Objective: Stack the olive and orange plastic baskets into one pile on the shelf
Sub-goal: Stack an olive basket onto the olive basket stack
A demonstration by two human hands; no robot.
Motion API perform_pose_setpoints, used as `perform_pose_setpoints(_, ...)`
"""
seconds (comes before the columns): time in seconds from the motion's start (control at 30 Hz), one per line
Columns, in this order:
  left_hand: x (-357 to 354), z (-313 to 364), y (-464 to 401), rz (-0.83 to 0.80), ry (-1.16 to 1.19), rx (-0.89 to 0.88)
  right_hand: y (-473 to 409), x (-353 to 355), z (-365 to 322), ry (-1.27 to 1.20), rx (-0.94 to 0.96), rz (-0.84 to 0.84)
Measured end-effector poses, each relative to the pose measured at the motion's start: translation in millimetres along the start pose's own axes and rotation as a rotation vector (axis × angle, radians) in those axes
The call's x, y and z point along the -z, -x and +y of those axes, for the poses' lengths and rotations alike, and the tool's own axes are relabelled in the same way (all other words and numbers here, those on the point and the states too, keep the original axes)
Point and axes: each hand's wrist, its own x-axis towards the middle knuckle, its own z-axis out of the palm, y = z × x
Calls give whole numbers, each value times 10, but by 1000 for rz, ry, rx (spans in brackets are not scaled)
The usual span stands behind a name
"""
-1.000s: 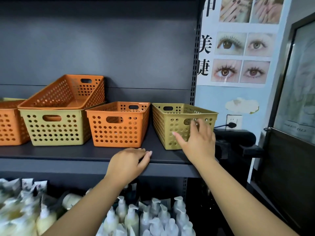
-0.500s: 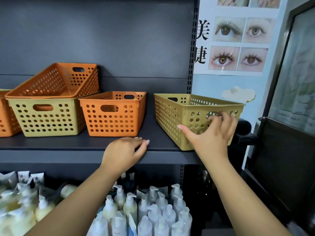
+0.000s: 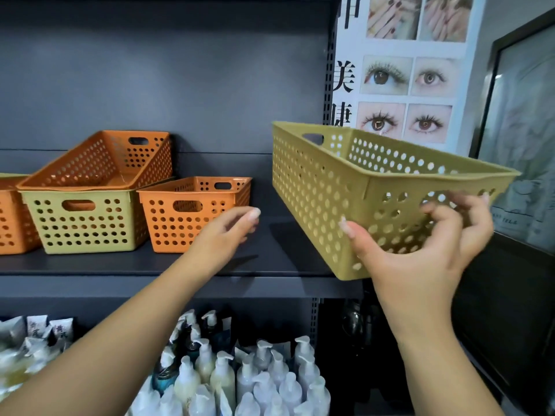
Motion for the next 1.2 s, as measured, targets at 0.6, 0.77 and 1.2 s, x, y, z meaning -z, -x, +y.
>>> perform_pose_setpoints(0.6, 3409, -162, 1478, 544, 304, -89, 1380, -1496, -2122, -613, -108, -480)
perform_pose_setpoints(0.77, 4253, -239, 2054, 750, 213, -76, 1797, -2008, -2702, -788, -88, -661)
perform_pose_setpoints(1.2, 5574, -611, 2142, 931, 80, -189, 2071, -3501, -3273, -880, -154, -850)
